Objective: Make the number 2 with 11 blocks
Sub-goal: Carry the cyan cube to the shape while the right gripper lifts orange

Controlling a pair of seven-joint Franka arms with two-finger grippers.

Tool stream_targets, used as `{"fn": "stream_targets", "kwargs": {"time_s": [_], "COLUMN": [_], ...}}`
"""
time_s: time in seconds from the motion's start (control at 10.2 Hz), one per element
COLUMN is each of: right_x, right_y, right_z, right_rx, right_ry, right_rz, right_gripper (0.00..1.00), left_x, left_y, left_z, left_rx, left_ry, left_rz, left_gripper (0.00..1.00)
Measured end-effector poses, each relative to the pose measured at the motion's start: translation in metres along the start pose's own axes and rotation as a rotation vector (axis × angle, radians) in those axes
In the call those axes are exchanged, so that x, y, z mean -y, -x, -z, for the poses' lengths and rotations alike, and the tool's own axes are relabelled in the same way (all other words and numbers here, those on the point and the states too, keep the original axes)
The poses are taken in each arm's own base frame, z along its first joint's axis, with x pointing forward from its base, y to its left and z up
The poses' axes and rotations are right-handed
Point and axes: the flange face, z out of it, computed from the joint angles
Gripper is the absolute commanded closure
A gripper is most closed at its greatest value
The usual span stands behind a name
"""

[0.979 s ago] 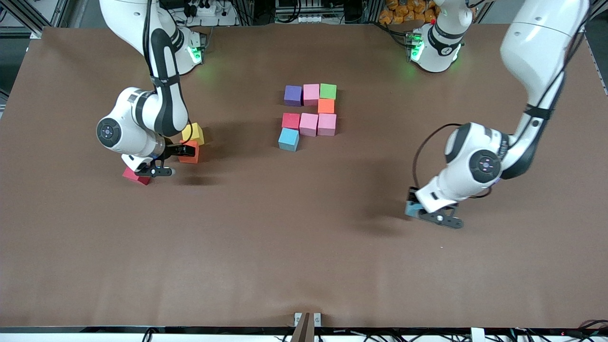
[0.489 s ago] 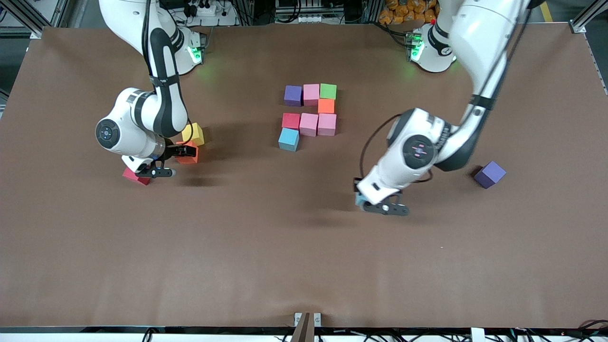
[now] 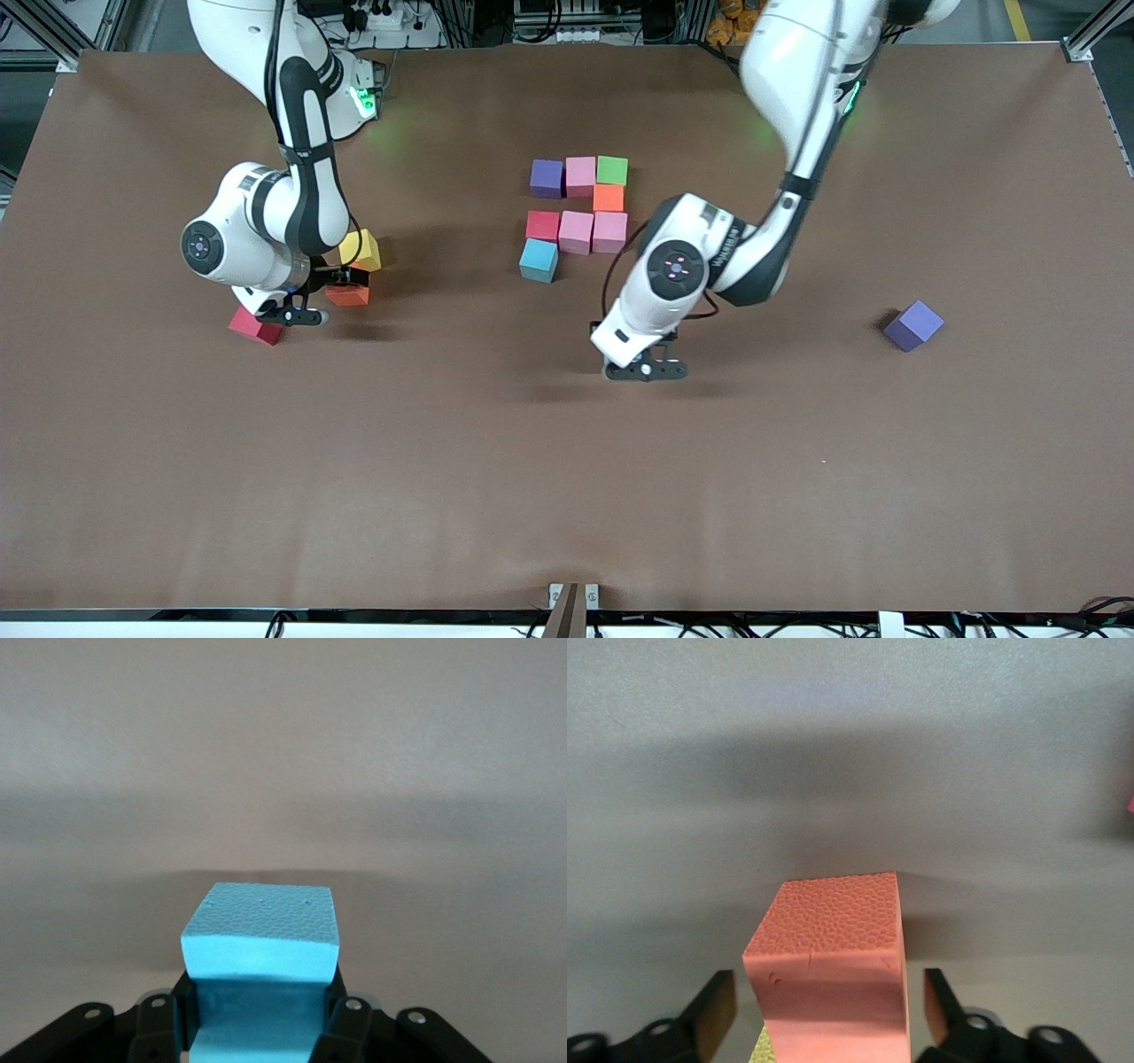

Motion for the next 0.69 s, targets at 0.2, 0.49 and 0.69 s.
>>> {"fn": "stream_targets", "kwargs": {"time_s": [0.2, 0.49, 0.69], "right_x": [0.001, 0.003, 0.015], "right_y": [0.000, -0.002, -0.009], "right_z": [0.000, 0.002, 0.012], "right_rx": [-0.001, -0.008, -0.028], "right_ry": [0.000, -0.002, -0.011], "right_rz": [0.007, 0.047, 0.075], "right_gripper": [0.84, 0.92, 0.92], "left_x": [-0.024, -0.046, -0.066], "left_y": [0.012, 0.022, 0.035], "left_z": [0.004, 0.008, 0.000], "left_rx": [0.013, 0.009, 0.000], "left_ry": [0.011, 0.024, 0.024], "left_rz": [0.033, 0.025, 0.008], "left_gripper": [0.98, 1.00, 1.00]}}
